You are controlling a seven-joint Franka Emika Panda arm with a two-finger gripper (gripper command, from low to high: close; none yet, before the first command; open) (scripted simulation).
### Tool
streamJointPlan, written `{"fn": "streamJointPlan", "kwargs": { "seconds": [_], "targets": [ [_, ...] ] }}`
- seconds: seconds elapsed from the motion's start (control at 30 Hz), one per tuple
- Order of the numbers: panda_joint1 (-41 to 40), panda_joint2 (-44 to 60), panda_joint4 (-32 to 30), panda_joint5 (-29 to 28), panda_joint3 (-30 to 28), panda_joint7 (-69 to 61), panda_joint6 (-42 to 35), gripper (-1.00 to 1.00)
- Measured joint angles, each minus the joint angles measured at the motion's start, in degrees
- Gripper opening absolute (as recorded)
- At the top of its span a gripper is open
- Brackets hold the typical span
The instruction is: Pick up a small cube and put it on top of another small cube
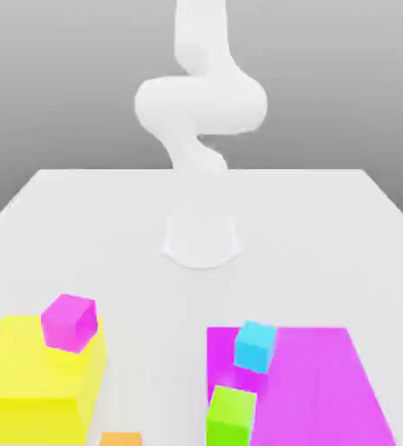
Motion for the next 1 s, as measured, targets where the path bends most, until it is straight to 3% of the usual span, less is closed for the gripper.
{"fn": "streamJointPlan", "kwargs": {
  "seconds": [0.47, 1.0],
  "targets": [
    [1.05, 29.44, 1.30, 4.15, -5.34, -7.56, 8.04, 0.00],
    [-2.22, 62.41, 2.85, 6.17, -6.89, -14.10, 17.73, 0.00]
  ]
}}
